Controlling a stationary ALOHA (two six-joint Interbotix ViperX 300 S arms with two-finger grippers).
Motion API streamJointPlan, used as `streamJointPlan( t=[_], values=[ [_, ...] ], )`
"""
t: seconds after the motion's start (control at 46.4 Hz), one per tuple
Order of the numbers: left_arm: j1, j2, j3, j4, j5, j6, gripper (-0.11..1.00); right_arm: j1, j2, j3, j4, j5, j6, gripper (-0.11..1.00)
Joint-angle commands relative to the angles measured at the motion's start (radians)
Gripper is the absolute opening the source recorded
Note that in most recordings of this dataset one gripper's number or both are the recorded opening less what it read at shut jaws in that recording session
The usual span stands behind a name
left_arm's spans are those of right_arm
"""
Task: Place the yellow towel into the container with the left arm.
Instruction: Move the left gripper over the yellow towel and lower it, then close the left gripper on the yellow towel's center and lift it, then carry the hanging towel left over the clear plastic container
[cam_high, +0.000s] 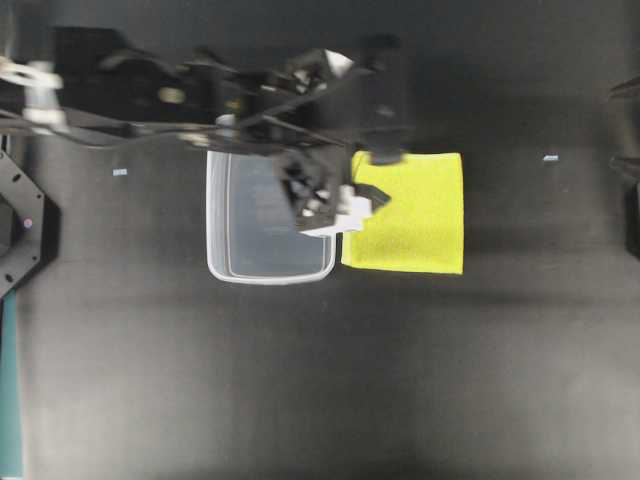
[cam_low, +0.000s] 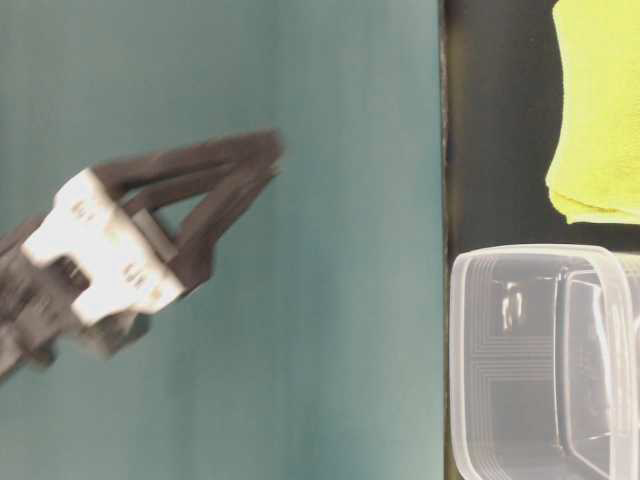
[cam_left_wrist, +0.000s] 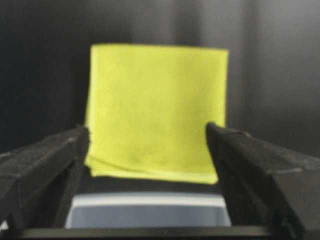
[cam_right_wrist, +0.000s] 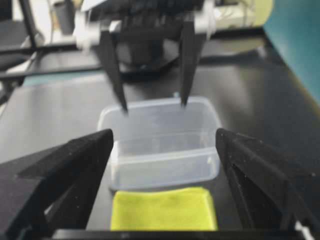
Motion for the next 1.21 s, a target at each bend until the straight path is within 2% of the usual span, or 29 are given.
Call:
streamJointPlan(
  t=[0.0, 0.108, 0.215, 0.474, 0.668, 0.883, 0.948, 1.013, 1.185],
  values=[
    [-0.006, 0.091, -0.095, 0.003, 0.054, 0.046, 0.91, -0.015, -0.003, -0.020, 0.003, 0.008, -0.002, 0.79],
    [-0.014, 0.183, -0.160, 0.003, 0.104, 0.115, 0.90, -0.015, -0.008, -0.021, 0.002, 0.009, -0.002, 0.79],
    [-0.012, 0.259, -0.206, 0.003, 0.140, 0.150, 0.90, -0.015, -0.006, -0.020, 0.003, 0.000, 0.000, 0.79],
    [-0.009, 0.417, -0.250, 0.003, 0.140, 0.156, 0.90, -0.015, -0.008, -0.021, 0.005, -0.003, 0.002, 0.79],
    [-0.008, 0.502, -0.281, 0.003, 0.140, 0.152, 0.90, -0.015, -0.008, -0.020, 0.005, 0.000, 0.029, 0.79],
    [-0.011, 0.531, -0.295, 0.003, 0.176, 0.161, 0.85, -0.015, -0.009, -0.012, 0.005, -0.003, 0.048, 0.79],
    [-0.018, 0.531, -0.290, 0.003, 0.172, 0.161, 0.79, -0.015, -0.009, -0.006, 0.005, -0.006, 0.048, 0.79],
    [-0.026, 0.529, -0.288, 0.003, 0.160, 0.163, 0.67, -0.015, -0.009, -0.003, 0.005, -0.012, 0.049, 0.79],
    [-0.035, 0.523, -0.302, 0.003, 0.160, 0.153, 0.18, -0.015, -0.023, -0.008, 0.005, -0.020, 0.049, 0.79]
  ],
)
